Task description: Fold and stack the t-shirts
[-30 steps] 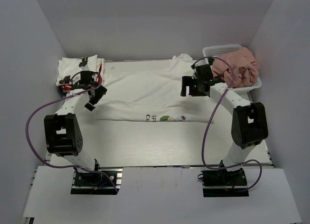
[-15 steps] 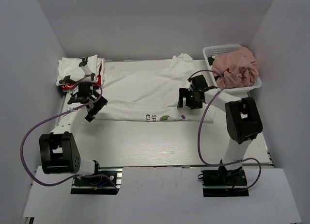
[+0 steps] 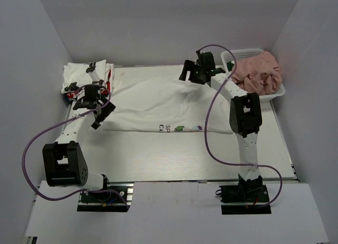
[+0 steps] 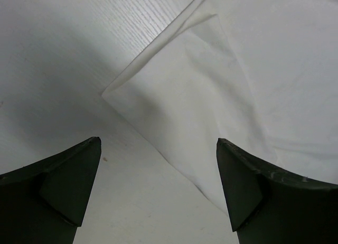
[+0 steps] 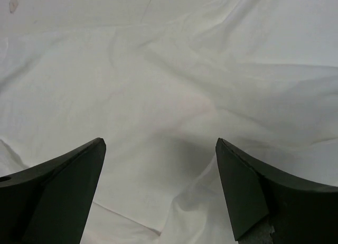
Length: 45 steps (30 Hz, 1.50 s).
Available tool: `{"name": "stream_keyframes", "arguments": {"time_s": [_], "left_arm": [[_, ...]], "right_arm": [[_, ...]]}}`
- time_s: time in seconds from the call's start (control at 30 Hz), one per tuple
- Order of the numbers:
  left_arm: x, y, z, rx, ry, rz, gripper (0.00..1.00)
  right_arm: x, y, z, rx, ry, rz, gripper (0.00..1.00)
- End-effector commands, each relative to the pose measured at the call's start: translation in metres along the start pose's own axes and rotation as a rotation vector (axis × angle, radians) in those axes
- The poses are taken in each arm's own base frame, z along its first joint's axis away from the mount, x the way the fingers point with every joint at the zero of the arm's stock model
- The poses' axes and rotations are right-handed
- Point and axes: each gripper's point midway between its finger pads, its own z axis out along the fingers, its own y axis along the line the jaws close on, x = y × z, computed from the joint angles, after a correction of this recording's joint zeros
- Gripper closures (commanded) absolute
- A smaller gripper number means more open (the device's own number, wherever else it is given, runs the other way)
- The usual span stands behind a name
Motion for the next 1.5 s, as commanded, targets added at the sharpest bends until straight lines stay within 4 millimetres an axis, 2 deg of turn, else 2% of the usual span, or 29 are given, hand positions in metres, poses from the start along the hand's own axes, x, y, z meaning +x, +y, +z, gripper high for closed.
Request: {"name": "stream_keyframes", "arguments": {"time_s": [0.0,0.03,0.07,0.1,0.13,0.17,0.23,0.27,0.33,0.47,0.53,0.57,0.6,0.67,0.77,0.8,0.83,0.87,0.9,0.97,1.0,1.03,1.13,1.17,1.2,1.27,1.3,1.4,1.47], "left_arm": [[-0.019,-0.012,-0.009,0.020,-0.057,0.013,0.00],[-0.023,-0.018,-0.010,0.043,-0.068,0.017,0.00],[-0.021,-0.027,-0.008,0.085,-0.051,0.015,0.00],[-0.021,-0.034,-0.006,0.121,-0.043,0.042,0.00],[-0.016,-0.040,-0.002,0.156,-0.024,0.058,0.00],[-0.007,-0.052,0.001,0.219,0.026,0.078,0.00],[-0.003,-0.066,0.008,0.287,0.041,0.105,0.00],[0.001,-0.073,0.010,0.326,0.064,0.108,0.00],[0.010,-0.076,0.028,0.352,0.079,0.110,0.00],[0.023,-0.059,0.057,0.258,0.107,0.112,0.00],[0.033,-0.048,0.068,0.213,0.111,0.121,0.00],[0.045,-0.035,0.077,0.168,0.137,0.115,0.00],[0.051,-0.024,0.082,0.123,0.149,0.111,0.00],[0.064,-0.009,0.087,0.066,0.193,0.107,0.00],[0.093,0.014,0.084,0.026,0.272,0.094,0.00],[0.095,0.015,0.076,0.042,0.274,0.092,0.00],[0.105,0.029,0.073,0.017,0.285,0.082,0.00],[0.112,0.038,0.066,-0.001,0.302,0.084,0.00],[0.114,0.044,0.061,-0.011,0.295,0.072,0.00],[0.123,0.061,0.043,-0.025,0.294,0.062,0.00],[0.125,0.067,0.038,-0.035,0.289,0.054,0.00],[0.133,0.077,0.031,-0.047,0.301,0.056,0.00],[0.128,0.086,0.002,-0.032,0.255,0.028,0.00],[0.131,0.096,-0.006,-0.063,0.250,0.015,0.00],[0.124,0.086,-0.018,0.015,0.196,-0.010,0.00],[0.119,0.075,-0.031,0.094,0.172,-0.036,0.00],[0.103,0.061,-0.043,0.141,0.130,-0.044,0.00],[0.049,0.042,-0.072,0.151,-0.023,-0.054,0.00],[0.027,0.033,-0.076,0.128,-0.065,-0.050,0.00]], "right_arm": [[-0.027,-0.012,-0.031,0.145,-0.043,-0.008,0.10],[0.012,-0.039,-0.030,0.224,0.037,-0.003,0.10],[-0.015,-0.023,-0.060,0.205,-0.060,-0.028,0.10],[-0.012,-0.032,-0.068,0.242,-0.079,-0.025,0.10],[0.049,-0.061,-0.068,0.300,0.035,-0.005,0.10],[0.015,-0.043,-0.096,0.256,-0.103,-0.019,0.10],[0.076,-0.071,-0.101,0.298,-0.014,0.006,0.10],[0.072,-0.064,-0.108,0.259,-0.051,0.012,0.10],[0.105,-0.073,-0.110,0.259,0.002,0.032,0.10],[0.139,-0.094,-0.110,0.318,0.086,0.073,0.10],[0.140,-0.098,-0.114,0.344,0.062,0.083,0.10],[0.161,-0.107,-0.118,0.370,0.095,0.100,0.10],[0.159,-0.104,-0.122,0.369,0.068,0.131,0.10],[0.183,-0.107,-0.130,0.365,0.107,0.146,0.10],[0.201,-0.105,-0.146,0.372,0.132,0.177,0.10],[0.227,-0.116,-0.154,0.403,0.180,0.189,0.10],[0.222,-0.111,-0.164,0.391,0.147,0.189,0.10],[0.231,-0.114,-0.171,0.410,0.158,0.216,0.10],[0.261,-0.125,-0.183,0.451,0.210,0.224,0.10],[0.258,-0.117,-0.199,0.419,0.166,0.247,0.10],[0.286,-0.122,-0.208,0.426,0.216,0.259,0.10],[0.279,-0.112,-0.216,0.378,0.179,0.263,0.10],[0.300,-0.109,-0.233,0.356,0.192,0.272,0.10],[0.296,-0.104,-0.239,0.333,0.170,0.259,0.10],[0.291,-0.096,-0.244,0.295,0.149,0.242,0.10],[0.272,-0.084,-0.254,0.256,0.087,0.217,0.10],[0.263,-0.083,-0.257,0.256,0.062,0.194,0.10],[0.208,-0.066,-0.270,0.247,-0.075,0.132,0.10],[0.178,-0.063,-0.272,0.269,-0.136,0.103,0.10]]}}
